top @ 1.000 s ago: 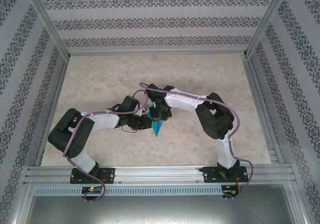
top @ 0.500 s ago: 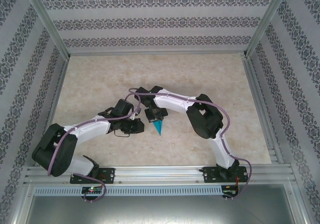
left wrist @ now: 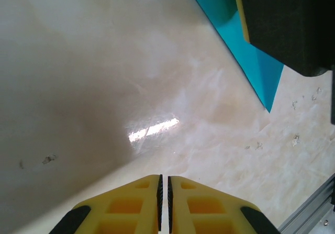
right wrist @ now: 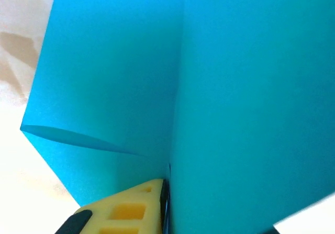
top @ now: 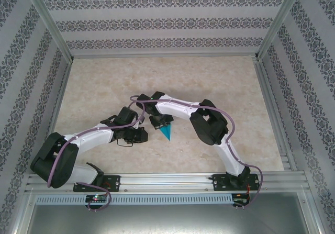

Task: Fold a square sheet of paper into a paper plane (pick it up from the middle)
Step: Turn over a paper plane at the center of the table, then reset both arms

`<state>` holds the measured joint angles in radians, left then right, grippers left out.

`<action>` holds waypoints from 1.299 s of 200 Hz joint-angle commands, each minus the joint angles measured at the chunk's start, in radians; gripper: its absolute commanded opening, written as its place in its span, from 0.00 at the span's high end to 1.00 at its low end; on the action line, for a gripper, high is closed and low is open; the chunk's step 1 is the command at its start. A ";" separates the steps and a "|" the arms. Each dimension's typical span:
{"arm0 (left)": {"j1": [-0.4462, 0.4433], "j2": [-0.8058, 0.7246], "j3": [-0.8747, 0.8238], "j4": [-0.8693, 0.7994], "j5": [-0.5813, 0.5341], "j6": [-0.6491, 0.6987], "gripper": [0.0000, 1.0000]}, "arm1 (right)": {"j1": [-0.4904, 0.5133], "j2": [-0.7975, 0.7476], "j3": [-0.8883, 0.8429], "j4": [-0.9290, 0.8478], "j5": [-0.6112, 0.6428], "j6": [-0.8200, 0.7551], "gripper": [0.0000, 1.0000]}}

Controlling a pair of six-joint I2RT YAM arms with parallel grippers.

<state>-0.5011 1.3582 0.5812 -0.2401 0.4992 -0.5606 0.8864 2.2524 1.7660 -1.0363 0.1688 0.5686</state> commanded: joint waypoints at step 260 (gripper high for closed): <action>0.314 -0.052 0.112 0.233 -0.830 0.357 0.00 | -0.650 -1.007 -1.007 0.942 -0.146 -0.461 0.10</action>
<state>-0.2146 1.3067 0.7155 -0.1791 -0.2722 -0.2951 0.3202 1.2903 0.8749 -0.3141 0.0185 0.2070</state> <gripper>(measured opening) 0.999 0.873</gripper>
